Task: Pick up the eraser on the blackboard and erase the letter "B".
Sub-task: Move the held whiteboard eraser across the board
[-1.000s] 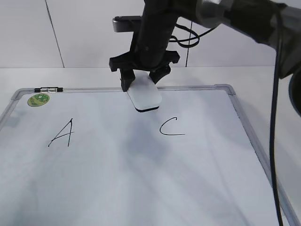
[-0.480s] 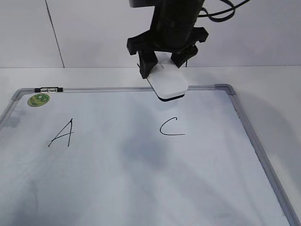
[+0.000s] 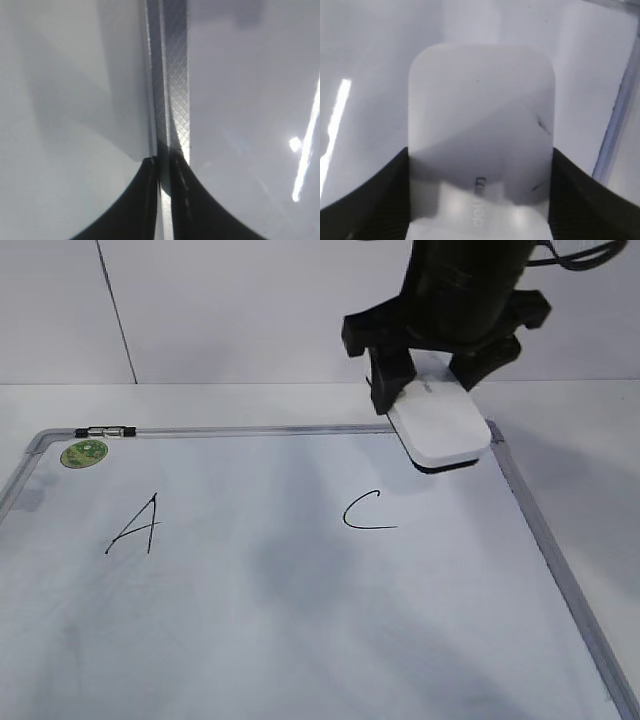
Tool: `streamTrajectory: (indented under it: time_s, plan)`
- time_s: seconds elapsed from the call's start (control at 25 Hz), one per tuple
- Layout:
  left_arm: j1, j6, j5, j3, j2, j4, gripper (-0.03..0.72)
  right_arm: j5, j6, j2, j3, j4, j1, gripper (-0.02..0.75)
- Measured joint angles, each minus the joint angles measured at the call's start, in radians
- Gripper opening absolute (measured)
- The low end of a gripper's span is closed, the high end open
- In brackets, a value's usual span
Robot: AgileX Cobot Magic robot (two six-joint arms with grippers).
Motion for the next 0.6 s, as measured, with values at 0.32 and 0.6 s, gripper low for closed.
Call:
streamTrajectory:
  time_s: [0.32, 0.6]
  plan:
    - [0.000, 0.000, 0.014, 0.000, 0.002, -0.018, 0.038, 0.000, 0.084, -0.097, 0.230, -0.014, -0.061, 0.513]
    - [0.000, 0.000, 0.016, 0.000, 0.002, -0.023, 0.038, -0.004, 0.102, -0.085, 0.289, -0.053, -0.145, 0.513]
